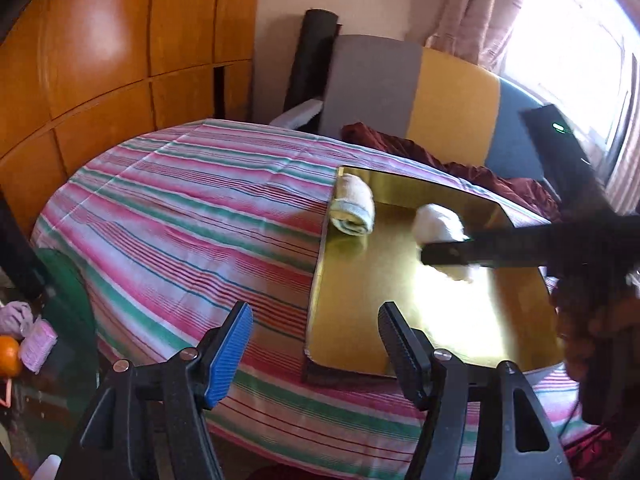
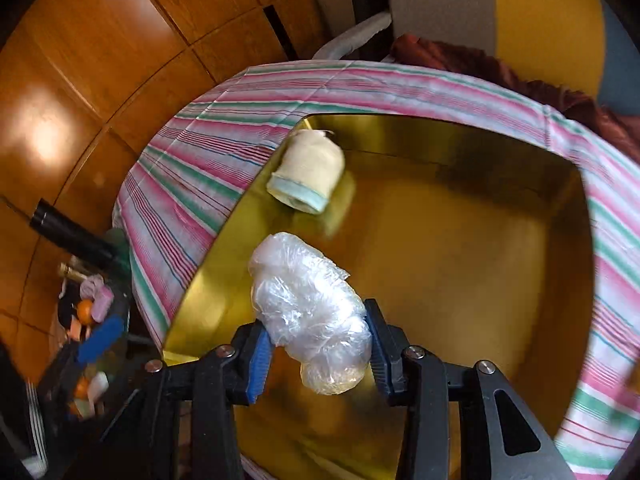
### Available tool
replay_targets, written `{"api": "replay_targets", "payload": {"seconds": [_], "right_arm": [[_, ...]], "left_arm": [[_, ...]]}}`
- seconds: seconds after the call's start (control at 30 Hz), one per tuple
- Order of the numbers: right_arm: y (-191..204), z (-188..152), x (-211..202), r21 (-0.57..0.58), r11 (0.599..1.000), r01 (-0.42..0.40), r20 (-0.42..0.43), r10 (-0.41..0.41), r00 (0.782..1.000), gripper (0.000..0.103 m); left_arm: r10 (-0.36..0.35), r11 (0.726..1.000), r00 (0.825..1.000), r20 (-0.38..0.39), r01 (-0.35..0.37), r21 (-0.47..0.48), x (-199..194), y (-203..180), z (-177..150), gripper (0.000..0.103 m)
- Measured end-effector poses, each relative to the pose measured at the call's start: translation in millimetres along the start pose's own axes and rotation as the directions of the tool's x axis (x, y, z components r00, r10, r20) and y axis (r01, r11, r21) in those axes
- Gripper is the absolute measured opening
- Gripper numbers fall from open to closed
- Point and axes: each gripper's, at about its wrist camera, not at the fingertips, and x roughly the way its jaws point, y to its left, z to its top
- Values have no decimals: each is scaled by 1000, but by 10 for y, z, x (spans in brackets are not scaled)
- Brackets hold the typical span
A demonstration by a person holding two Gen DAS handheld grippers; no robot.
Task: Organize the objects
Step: 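Carry the plastic bundle into the tray beside the sock and release with right tool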
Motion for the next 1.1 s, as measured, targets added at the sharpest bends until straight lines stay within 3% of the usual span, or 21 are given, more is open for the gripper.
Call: {"api": "replay_targets", "payload": {"seconds": [0.07, 0.13, 0.37, 0.7, 0.9, 1.1], "right_arm": [[26, 83, 107, 33, 998, -47, 13, 46, 999, 49], [17, 139, 132, 68, 994, -86, 33, 84, 996, 62], [-7, -16, -118, 38, 999, -37, 92, 33, 995, 71], [-412, -401, -675, 41, 996, 77, 180, -83, 980, 87], [-928, -648, -1157, 101, 978, 183, 233, -202, 951, 95], [-1767, -881, -1735, 274, 914, 299, 257, -369, 893, 101]], "left_arm": [[21, 1000, 1000, -2, -21, -6, 19, 22, 4, 66], [35, 999, 999, -7, -35, -10, 36, 37, 4, 66], [33, 999, 999, -13, -33, -3, 44, 24, -22, 66], [4, 998, 1000, 1, -4, 55, -41, -192, -58, 66], [-45, 995, 999, -7, 46, 92, -81, -356, -89, 66], [-102, 985, 995, -16, 103, 137, -118, -563, -72, 66]]}}
